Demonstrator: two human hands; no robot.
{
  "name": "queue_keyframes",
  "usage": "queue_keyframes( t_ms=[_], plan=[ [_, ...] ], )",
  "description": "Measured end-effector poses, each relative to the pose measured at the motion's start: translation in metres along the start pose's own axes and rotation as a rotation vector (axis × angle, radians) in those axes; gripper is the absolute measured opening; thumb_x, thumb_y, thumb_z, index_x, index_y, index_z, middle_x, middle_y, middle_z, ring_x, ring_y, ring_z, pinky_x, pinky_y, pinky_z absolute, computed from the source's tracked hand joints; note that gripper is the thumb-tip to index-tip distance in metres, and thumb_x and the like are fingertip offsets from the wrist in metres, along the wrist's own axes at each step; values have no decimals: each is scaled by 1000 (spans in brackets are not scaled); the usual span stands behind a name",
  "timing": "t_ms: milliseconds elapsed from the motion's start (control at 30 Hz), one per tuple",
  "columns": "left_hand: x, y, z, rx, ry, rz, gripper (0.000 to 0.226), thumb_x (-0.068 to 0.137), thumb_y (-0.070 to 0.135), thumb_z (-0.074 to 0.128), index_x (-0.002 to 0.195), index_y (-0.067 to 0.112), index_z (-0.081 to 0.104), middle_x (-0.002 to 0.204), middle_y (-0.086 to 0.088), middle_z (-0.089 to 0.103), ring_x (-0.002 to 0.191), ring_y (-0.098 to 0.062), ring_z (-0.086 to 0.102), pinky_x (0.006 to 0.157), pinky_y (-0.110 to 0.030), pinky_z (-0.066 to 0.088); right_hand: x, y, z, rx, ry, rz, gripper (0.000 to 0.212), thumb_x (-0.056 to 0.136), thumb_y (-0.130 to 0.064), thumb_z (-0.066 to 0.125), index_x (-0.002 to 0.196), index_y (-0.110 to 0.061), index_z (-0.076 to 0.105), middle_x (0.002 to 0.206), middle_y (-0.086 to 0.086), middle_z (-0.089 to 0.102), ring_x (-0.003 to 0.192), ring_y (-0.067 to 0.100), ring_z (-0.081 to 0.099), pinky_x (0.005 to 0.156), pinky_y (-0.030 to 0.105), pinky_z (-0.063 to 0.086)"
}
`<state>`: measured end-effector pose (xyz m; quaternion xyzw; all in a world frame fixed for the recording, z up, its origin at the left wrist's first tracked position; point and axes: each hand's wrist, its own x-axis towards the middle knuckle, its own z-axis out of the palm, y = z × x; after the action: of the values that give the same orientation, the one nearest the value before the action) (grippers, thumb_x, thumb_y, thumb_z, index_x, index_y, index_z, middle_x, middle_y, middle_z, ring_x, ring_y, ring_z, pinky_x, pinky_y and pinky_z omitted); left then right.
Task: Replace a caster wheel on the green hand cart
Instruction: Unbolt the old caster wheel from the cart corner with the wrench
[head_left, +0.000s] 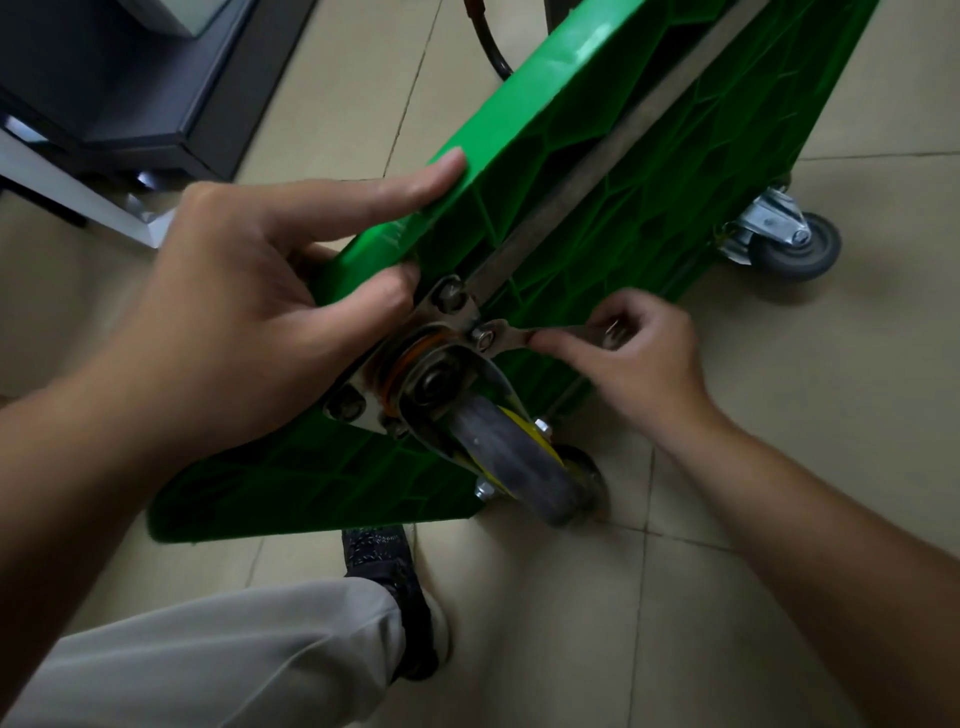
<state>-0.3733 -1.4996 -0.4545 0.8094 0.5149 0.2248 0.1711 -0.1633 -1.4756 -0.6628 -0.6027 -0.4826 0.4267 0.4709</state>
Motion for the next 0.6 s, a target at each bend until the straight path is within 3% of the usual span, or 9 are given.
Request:
queue_keyframes(
  t_ms=[67,133,267,400,500,600],
  plan=[
    [0,-2,1,-19,1,-3,50,96,15,72,135,44,63,97,55,58,78,17,57,68,-4,48,15,-29,-27,-194,9,-196,68,49,-81,81,78,-23,59,69,-15,55,63,0,48,55,16,35],
    [0,-4,1,-46,4,-16,51,95,10,72,138,36,63,109,51,59,92,23,58,77,-1,47,26,-69,-48,-369,-15,-477,71,56,-78,82,81,-17,56,78,-6,54,71,12,47,61,24,36],
    [2,-5,1,-64,-4,-24,51,95,6,73,139,29,63,134,18,64,113,11,63,92,-9,51,23,-144,-56,-742,-143,-947,65,66,-63,84,91,-15,48,93,10,56,78,27,49,66,44,46],
    [3,-5,0,-106,-3,-31,48,93,14,70,137,32,64,135,16,65,117,3,65,98,-20,54,15,-162,-55,-911,-206,-940,66,70,-55,85,96,-19,37,100,10,53,79,27,46,72,39,39],
    [3,-4,-1,-90,-5,-40,48,92,20,69,137,35,64,134,20,65,114,3,67,97,-26,57,17,-150,-67,-786,-179,-886,67,70,-59,85,92,-17,36,92,3,41,75,24,42,70,33,34],
    [3,-4,-1,-87,0,-43,48,92,22,69,137,39,65,132,28,64,113,-2,69,95,-34,59,22,-128,-80,-564,-69,-790,65,68,-65,85,83,-15,45,83,0,46,69,17,41,63,23,31]
  ],
)
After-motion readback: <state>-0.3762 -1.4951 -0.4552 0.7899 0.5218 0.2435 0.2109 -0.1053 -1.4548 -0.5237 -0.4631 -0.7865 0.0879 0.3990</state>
